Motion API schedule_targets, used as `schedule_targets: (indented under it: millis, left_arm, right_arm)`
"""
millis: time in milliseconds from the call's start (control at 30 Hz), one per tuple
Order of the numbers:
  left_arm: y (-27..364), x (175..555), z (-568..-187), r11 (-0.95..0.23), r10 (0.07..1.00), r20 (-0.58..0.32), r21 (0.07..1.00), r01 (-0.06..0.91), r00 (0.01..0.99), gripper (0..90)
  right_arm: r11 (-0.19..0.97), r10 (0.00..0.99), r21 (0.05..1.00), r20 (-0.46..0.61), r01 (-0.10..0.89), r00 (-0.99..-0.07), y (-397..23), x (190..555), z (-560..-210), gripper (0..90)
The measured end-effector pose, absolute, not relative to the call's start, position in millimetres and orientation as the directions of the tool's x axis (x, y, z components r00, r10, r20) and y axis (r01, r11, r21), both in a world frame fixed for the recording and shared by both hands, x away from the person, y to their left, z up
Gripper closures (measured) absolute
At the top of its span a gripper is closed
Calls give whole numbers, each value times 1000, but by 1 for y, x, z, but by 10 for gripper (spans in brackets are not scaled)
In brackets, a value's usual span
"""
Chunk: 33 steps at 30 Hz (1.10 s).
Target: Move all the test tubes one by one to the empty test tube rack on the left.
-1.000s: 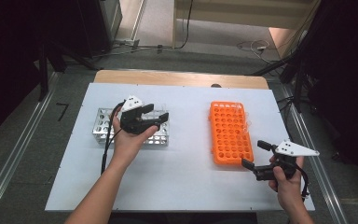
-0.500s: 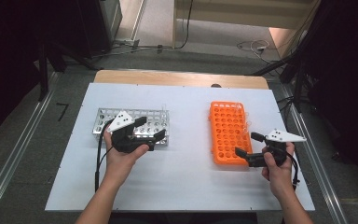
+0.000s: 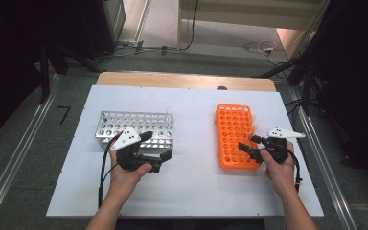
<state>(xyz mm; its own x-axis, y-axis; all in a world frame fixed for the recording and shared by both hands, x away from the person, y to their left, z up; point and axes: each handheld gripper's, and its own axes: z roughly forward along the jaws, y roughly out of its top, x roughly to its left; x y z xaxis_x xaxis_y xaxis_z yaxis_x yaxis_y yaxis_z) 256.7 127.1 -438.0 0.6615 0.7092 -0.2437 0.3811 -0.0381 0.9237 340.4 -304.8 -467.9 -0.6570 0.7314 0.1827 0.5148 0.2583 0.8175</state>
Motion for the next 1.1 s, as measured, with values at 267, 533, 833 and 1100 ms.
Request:
schedule_targets:
  millis: [267, 533, 833, 1100]
  left_arm:
    - [121, 257, -440, -51, 695, -246, 921, 387, 676, 0]
    - [117, 256, -443, -56, 689, -251, 917, 395, 680, 0]
    - [109, 254, -445, -77, 678, -240, 917, 391, 695, 0]
    - [106, 251, -441, -78, 671, -234, 922, 380, 703, 0]
  right_arm:
    - [310, 755, 807, 112, 502, -646, -304, 348, -467, 595]
    - [362, 780, 822, -9, 439, -625, -295, 344, -471, 734]
    - [316, 776, 851, 22, 419, -630, -302, 342, -458, 736]
    - [263, 784, 871, 57, 414, -618, -308, 332, -432, 736]
